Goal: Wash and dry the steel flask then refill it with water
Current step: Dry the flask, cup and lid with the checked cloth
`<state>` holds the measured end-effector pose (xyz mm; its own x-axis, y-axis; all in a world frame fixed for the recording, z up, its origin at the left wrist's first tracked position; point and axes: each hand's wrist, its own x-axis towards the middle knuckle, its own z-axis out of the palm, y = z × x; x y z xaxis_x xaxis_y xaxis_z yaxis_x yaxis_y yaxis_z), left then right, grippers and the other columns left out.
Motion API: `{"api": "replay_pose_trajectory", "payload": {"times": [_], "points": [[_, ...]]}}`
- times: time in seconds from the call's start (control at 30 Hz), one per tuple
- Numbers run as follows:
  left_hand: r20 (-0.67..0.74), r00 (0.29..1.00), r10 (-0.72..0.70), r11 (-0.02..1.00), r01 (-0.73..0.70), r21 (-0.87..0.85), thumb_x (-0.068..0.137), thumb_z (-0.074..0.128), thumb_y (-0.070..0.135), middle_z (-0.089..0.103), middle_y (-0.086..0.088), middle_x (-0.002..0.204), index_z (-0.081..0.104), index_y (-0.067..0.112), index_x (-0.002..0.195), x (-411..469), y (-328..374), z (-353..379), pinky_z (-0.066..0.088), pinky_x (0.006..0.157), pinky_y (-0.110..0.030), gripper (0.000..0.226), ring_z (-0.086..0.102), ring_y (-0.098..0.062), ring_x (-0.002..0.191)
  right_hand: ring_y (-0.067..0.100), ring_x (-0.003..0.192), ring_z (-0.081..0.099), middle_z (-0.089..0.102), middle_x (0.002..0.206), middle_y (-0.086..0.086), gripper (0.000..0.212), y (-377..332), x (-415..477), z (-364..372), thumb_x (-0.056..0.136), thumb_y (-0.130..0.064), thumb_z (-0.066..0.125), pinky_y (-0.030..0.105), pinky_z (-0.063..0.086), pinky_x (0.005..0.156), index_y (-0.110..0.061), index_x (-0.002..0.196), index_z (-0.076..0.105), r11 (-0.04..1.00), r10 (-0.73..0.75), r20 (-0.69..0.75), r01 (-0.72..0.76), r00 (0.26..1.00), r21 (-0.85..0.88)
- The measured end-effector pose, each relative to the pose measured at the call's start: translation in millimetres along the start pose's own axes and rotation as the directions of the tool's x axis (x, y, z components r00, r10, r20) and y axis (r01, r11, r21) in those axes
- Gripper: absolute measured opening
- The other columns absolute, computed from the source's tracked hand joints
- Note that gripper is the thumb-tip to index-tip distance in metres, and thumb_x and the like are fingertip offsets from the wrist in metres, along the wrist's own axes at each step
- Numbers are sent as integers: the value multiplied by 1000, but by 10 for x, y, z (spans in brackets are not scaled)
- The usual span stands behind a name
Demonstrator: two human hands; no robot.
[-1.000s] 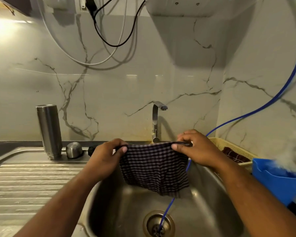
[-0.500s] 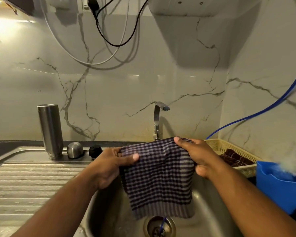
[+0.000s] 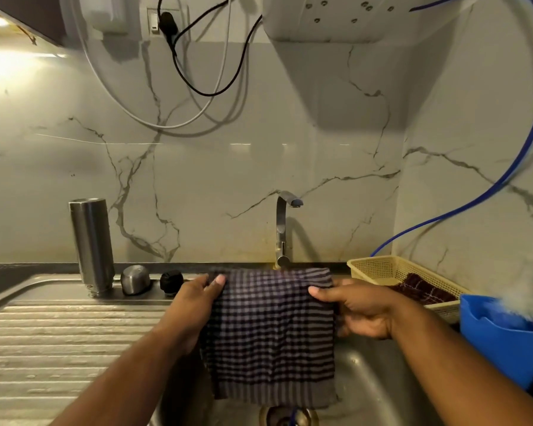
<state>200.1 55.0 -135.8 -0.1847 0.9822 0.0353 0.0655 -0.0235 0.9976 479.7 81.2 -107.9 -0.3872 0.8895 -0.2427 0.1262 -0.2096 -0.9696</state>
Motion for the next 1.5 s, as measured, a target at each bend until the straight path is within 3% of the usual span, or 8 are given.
{"api": "replay_pose_trajectory", "payload": {"times": [0.2, 0.43, 0.7, 0.9, 1.07, 1.23, 1.37, 1.5], "points": [[310, 825, -472, 847, 523, -101, 88, 74, 17, 70, -23, 118, 57, 5, 133, 61, -53, -176, 57, 81, -49, 50, 69, -37, 99, 30, 89, 74, 67, 119, 25, 78, -7, 50, 172, 84, 2, 75, 41, 62, 73, -8, 151, 37, 981, 61, -59, -49, 996, 185], [509, 818, -269, 927, 78, 366, 62, 95, 10, 54, -1, 138, 65, 41, 125, -42, 0, -129, 52, 103, -47, 76, 54, -28, 125, 30, 122, 58, 55, 136, 7, 77, -76, -70, 126, 68, 6, 86, 42, 58, 96, -34, 131, 65, 959, -91, 50, 101, 995, -265], [449, 890, 75, 549, -413, 727, 88, 73, 44, 60, 12, 118, 68, 40, 93, 33, -62, -116, 44, 110, -41, 7, 53, -8, 116, 10, 113, 53, 58, 122, -7, 10, -39, -17, 206, 87, -46, 75, 36, 48, 104, -36, 90, 75, 364, -374, -38, 109, 926, -925], [419, 859, 294, 596, -507, 623, 96, 65, 36, 70, 15, 98, 67, 37, 99, -6, 18, -71, 55, 92, -34, 4, 64, 2, 94, 10, 95, 69, 71, 103, -6, 43, -31, -102, 274, 77, -61, 78, 27, 56, 76, -32, 106, 65, 681, -284, 6, 206, 959, -703], [456, 803, 383, 495, -595, 633, 94, 64, 26, 70, 21, 100, 67, 42, 103, -53, 57, 49, 56, 90, -29, 18, 64, 5, 97, 4, 98, 69, 73, 106, -10, 39, 170, 48, 629, 80, -48, 82, 34, 58, 92, -36, 115, 68, 691, -296, 85, 275, 951, -668], [312, 857, 411, 660, -516, 546, 77, 85, 33, 72, 16, 98, 69, 40, 103, 33, 60, -134, 55, 82, -22, 31, 67, 2, 89, 7, 95, 72, 78, 97, -8, 14, 182, 81, 743, 100, -24, 62, 41, 54, 99, -25, 105, 75, 868, -269, -28, 229, 963, -441], [-181, 927, 328, 927, -280, 249, 79, 85, 33, 76, 4, 98, 72, 24, 111, 345, 55, -588, 59, 90, -37, 36, 71, -13, 91, 25, 98, 74, 79, 98, 6, 23, 164, 128, 736, 102, -22, 56, 52, 50, 104, -12, 107, 76, 980, -169, -164, 148, 972, -133], [-710, 656, 257, 963, -112, 245, 89, 77, 26, 62, -10, 121, 52, 13, 131, 717, 139, -1272, 52, 92, -37, 51, 62, -27, 112, 32, 96, 75, 78, 101, 15, 25, 155, 208, 758, 102, -21, 57, 51, 53, 101, -3, 112, 73, 985, -124, -213, 146, 969, 89]]}}
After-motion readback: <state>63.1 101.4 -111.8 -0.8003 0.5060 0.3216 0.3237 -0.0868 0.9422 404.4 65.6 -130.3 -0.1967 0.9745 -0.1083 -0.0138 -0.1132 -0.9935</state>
